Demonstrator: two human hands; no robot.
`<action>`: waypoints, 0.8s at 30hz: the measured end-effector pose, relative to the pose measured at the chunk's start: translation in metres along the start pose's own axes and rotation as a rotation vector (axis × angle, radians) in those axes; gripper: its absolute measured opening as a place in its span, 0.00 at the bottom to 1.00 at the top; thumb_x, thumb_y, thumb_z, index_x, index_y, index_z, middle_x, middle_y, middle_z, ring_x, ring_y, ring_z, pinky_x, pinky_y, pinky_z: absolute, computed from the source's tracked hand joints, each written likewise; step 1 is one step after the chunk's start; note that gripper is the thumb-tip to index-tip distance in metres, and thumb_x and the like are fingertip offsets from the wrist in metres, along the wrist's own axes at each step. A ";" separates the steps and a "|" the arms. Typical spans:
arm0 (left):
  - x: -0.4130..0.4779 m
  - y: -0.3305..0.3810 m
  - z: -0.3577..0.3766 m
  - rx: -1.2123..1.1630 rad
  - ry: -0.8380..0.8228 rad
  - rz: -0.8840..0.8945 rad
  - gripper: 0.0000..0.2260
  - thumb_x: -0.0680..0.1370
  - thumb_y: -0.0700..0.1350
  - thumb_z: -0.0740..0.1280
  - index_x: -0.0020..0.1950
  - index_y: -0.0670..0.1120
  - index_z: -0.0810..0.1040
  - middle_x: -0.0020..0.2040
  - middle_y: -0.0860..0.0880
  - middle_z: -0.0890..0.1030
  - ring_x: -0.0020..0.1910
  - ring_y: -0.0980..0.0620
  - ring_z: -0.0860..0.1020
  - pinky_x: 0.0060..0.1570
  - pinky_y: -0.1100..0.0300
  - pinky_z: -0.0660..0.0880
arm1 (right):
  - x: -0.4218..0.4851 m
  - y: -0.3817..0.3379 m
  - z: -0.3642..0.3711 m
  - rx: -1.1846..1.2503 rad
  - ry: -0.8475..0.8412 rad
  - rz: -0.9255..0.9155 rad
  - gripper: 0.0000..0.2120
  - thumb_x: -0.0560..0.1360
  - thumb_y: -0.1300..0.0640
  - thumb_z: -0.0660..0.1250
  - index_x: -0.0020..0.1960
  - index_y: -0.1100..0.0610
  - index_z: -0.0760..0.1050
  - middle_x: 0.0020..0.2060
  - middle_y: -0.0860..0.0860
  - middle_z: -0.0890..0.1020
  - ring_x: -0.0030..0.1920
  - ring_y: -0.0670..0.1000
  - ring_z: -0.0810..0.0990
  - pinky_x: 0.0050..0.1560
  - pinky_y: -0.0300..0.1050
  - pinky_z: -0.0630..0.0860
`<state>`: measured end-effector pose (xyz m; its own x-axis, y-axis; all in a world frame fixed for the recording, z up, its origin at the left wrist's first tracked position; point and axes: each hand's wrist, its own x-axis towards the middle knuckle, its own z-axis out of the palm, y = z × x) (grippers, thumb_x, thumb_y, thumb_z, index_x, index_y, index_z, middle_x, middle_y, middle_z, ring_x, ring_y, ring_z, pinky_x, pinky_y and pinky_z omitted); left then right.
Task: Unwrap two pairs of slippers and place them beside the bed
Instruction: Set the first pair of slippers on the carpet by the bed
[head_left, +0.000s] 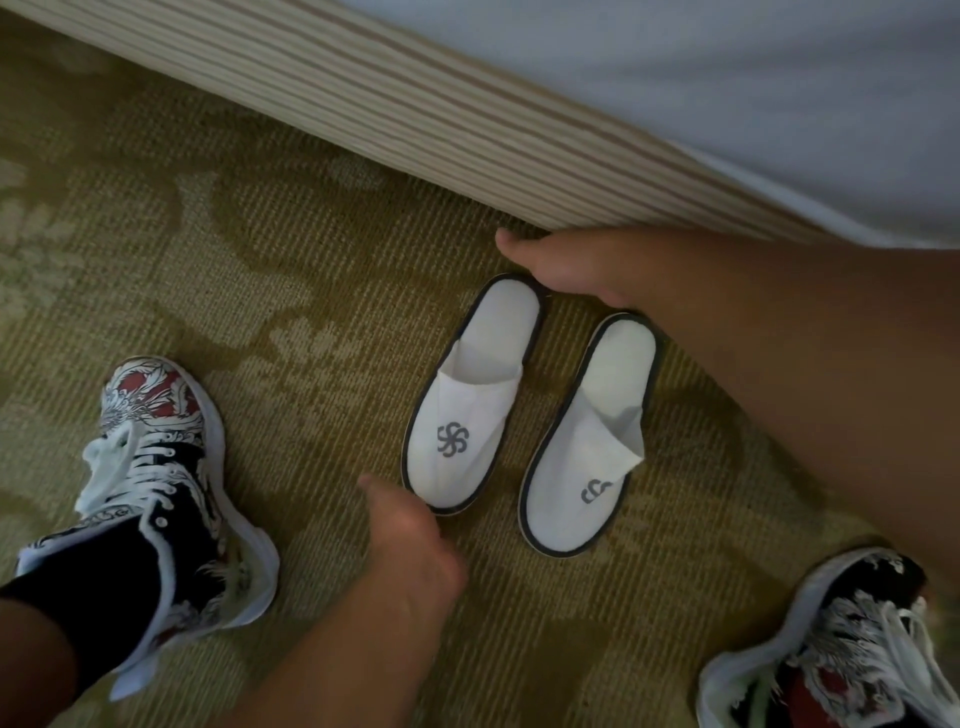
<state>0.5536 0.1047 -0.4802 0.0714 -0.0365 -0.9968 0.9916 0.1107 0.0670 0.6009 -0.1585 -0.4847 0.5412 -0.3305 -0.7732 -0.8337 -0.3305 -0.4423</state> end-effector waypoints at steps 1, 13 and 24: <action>-0.001 -0.007 0.001 0.022 0.005 -0.018 0.37 0.76 0.71 0.51 0.78 0.49 0.64 0.76 0.40 0.66 0.71 0.37 0.68 0.71 0.34 0.60 | -0.003 0.006 -0.002 -0.004 0.009 0.005 0.44 0.74 0.26 0.50 0.80 0.51 0.45 0.79 0.51 0.51 0.77 0.53 0.54 0.71 0.47 0.53; -0.007 -0.073 0.034 0.194 0.006 -0.175 0.45 0.73 0.76 0.50 0.79 0.45 0.61 0.75 0.38 0.67 0.71 0.36 0.67 0.71 0.36 0.61 | -0.030 0.086 -0.014 -0.030 0.138 0.231 0.53 0.67 0.20 0.49 0.79 0.54 0.47 0.79 0.54 0.51 0.77 0.57 0.53 0.73 0.55 0.51; -0.010 -0.060 0.022 0.096 0.019 -0.179 0.45 0.73 0.76 0.50 0.78 0.44 0.63 0.74 0.37 0.68 0.70 0.36 0.68 0.67 0.36 0.64 | -0.041 0.080 -0.005 0.099 0.145 0.228 0.49 0.70 0.22 0.49 0.80 0.54 0.49 0.79 0.54 0.52 0.77 0.57 0.54 0.75 0.55 0.52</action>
<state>0.4954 0.0765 -0.4734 -0.1082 -0.0286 -0.9937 0.9941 0.0087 -0.1085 0.5130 -0.1757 -0.4861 0.3429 -0.5116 -0.7878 -0.9384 -0.1480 -0.3124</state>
